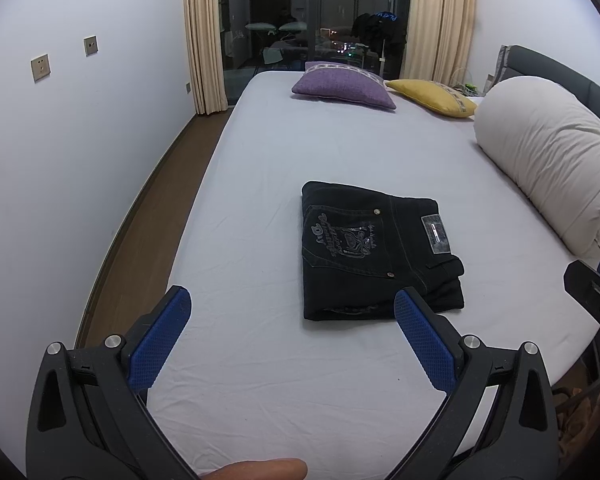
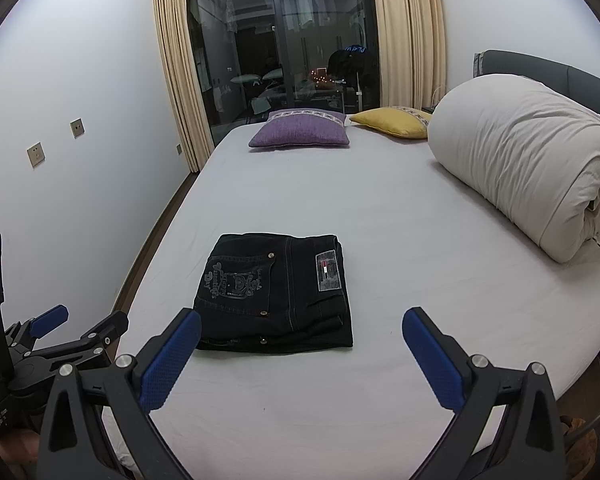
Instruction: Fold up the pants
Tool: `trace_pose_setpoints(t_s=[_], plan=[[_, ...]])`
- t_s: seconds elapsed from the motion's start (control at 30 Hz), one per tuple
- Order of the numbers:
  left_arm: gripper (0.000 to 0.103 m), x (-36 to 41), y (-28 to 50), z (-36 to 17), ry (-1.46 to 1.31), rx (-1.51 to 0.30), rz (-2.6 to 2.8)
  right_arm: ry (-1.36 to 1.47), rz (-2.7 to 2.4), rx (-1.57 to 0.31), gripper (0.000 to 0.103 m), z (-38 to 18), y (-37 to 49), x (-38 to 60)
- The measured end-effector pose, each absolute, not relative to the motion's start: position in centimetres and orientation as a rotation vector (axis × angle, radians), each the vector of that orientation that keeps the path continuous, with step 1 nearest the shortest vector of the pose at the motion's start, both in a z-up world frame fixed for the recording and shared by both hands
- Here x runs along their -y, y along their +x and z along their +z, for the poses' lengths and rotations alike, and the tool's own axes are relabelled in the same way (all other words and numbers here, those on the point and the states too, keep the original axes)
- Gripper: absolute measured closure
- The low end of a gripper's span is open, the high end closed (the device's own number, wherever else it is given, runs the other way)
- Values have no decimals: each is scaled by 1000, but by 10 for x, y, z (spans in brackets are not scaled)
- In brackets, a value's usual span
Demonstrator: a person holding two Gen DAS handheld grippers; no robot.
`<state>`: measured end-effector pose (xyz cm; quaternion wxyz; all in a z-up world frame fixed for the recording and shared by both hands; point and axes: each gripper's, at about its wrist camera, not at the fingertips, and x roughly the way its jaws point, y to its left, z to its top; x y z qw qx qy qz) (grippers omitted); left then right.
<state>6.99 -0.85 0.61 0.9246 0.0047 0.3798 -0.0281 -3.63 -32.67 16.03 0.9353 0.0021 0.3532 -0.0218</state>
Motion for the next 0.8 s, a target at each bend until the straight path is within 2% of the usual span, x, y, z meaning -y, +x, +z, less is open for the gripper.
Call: trace_pose_setpoints(t_s=[0.8], plan=[[0, 9, 69, 4, 12, -780, -59, 6, -38, -730, 0, 157, -38, 327]])
